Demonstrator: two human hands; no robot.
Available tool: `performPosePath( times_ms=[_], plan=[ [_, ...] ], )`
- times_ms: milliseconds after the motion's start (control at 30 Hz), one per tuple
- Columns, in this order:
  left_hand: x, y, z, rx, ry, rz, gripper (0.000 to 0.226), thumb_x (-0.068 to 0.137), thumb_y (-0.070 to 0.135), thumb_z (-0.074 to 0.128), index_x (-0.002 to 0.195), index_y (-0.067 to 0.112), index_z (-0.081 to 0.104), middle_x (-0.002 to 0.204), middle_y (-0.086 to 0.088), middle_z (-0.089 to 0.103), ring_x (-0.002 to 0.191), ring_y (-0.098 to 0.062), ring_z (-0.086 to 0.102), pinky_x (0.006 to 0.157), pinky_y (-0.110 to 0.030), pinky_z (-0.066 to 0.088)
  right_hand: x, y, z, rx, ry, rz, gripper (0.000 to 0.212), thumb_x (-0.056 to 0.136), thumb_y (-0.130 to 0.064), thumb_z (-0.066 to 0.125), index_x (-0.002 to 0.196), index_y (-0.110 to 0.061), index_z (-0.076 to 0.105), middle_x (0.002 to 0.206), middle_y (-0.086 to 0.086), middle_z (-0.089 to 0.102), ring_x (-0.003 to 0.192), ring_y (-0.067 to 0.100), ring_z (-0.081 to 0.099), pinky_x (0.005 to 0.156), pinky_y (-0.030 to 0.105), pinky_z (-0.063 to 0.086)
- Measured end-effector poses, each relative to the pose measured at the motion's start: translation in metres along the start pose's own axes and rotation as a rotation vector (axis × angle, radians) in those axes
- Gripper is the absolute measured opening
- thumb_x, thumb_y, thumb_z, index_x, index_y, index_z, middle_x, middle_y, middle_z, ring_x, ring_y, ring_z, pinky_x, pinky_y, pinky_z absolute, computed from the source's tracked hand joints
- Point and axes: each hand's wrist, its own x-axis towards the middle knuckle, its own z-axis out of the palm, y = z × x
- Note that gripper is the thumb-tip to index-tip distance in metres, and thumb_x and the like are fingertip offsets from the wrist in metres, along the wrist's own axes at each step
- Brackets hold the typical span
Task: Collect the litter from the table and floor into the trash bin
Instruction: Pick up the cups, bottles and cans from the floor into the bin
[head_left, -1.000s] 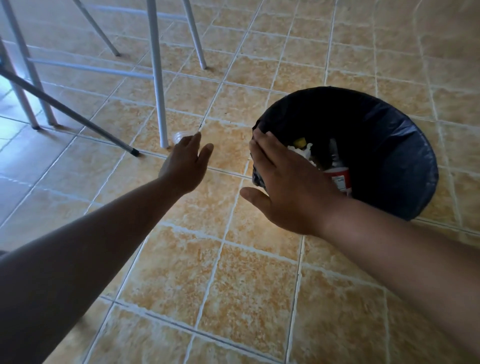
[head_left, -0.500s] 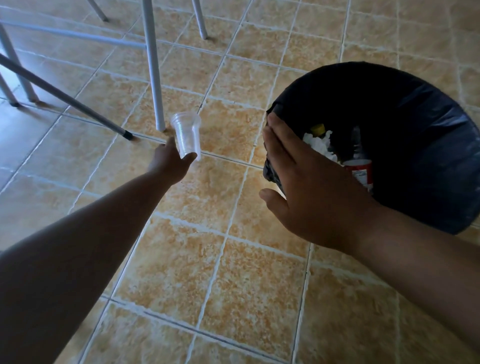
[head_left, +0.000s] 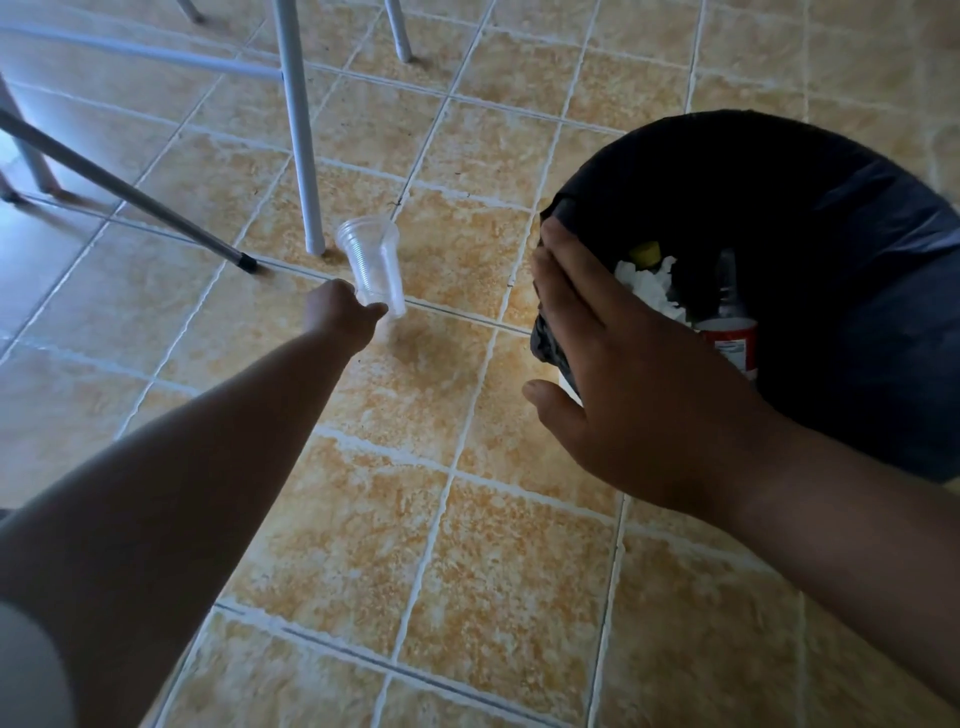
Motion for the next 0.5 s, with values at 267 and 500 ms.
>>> performPosePath(
  times_ms=[267,500],
  plan=[
    [0.001,0.018,-0.004,-0.118,-0.109,-0.174,0.063,0.081,0.06,0.065,0.1,0.0,0.065,0.092,-0.015,0.071,0.081,-0.029,0.07,0.074,-0.038,0.058,-0.001,-0.002,0.0,0.024,0.007,-0.009,0.084,0.098,-0.046,0.049,0.157,-0.007,0.004,0.166,0.004,-0.014,0.152,0.015,-0.004,0.115,0.021,0.006],
    [-0.007,0.029,-0.01,-0.09,-0.121,-0.179,0.054,0.077,0.048,0.076,0.103,0.002,0.066,0.096,-0.013,0.07,0.076,-0.024,0.067,0.052,-0.03,0.051,0.0,0.001,0.002,0.011,0.01,-0.005,0.084,0.098,-0.046,0.05,0.157,-0.006,0.006,0.166,0.006,-0.012,0.153,0.017,-0.002,0.114,0.021,0.007]
  ],
)
